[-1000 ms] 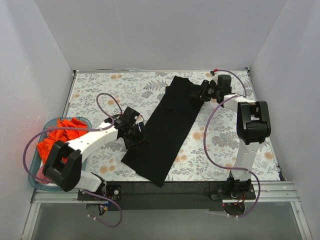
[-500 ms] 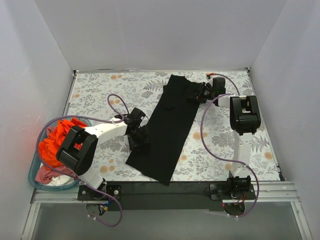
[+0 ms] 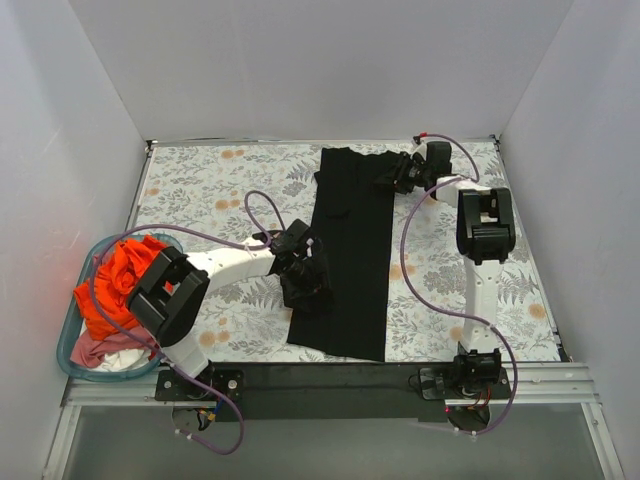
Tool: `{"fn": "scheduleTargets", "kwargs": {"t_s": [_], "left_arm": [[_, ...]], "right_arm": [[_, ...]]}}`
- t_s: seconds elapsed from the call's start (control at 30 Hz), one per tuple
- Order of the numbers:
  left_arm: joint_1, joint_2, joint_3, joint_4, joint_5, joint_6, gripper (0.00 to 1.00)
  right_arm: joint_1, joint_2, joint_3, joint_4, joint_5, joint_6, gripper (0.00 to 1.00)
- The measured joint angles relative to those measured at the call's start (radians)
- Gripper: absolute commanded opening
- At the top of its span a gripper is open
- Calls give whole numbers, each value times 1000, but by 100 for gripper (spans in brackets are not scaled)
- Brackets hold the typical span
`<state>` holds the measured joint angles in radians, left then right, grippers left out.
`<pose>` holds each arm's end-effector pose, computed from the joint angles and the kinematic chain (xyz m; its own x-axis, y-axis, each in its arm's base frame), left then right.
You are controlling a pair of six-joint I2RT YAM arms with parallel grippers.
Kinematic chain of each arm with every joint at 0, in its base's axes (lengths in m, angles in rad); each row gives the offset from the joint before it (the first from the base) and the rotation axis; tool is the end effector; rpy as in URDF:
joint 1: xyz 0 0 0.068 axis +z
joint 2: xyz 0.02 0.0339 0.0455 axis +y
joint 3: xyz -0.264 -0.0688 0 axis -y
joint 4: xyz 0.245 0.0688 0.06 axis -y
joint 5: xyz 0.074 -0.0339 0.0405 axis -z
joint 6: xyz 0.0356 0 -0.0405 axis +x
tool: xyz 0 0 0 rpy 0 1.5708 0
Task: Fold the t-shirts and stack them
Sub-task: Fold the tshirt
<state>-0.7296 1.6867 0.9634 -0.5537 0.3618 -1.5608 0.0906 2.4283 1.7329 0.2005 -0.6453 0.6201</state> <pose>0.2189 -0.2127 0.1559 -0.7069 -0.6224 0.3359 -0.7065 0.6443 -0.2930 0.5322 0.0698 0.1267 -0.7333 0.3996 -0.5502 -0.2129 0.6335 0.7439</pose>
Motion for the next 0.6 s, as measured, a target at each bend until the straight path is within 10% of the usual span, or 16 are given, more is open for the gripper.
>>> {"fn": "scheduleTargets", "kwargs": {"t_s": [0.6], "left_arm": [[0, -341, -69, -285, -384, -12, 76]], "right_arm": [[226, -1143, -963, -559, 355, -264, 51]]}}
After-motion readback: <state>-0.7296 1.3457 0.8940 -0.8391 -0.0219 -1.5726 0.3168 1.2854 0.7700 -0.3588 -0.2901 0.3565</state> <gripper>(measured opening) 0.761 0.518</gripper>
